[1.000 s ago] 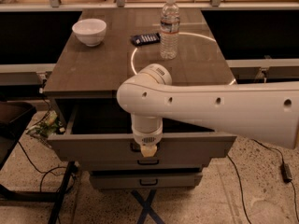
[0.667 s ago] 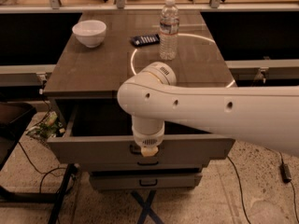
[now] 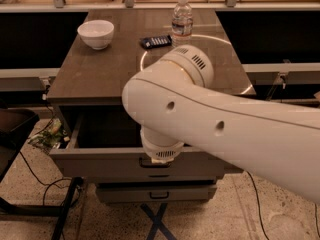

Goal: Open top drawer

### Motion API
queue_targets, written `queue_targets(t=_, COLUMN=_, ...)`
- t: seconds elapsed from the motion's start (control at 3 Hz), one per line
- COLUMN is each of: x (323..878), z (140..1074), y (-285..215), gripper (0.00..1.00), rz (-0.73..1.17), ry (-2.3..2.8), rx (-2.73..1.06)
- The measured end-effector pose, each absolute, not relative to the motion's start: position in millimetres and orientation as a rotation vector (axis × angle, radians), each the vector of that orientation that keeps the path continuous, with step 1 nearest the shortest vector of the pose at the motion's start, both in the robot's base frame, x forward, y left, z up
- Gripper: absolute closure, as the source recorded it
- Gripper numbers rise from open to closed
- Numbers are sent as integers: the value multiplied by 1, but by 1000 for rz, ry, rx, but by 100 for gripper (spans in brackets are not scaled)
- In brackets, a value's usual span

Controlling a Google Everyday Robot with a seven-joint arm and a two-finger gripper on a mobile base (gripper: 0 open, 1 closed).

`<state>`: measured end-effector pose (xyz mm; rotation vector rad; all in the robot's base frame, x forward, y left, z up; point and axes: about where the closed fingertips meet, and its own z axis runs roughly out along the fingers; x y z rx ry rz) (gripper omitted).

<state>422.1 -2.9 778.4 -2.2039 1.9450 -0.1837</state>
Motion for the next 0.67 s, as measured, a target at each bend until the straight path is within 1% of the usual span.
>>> queue_targets(t=0.33, x=428, z=817, y=-12, gripper=100, rz=-283, ry=1914, rx=-2171)
queue_targets(t=0.67, x=450, z=826, y=-22, gripper=100, rz=-392, ry=1897, rx=-2163)
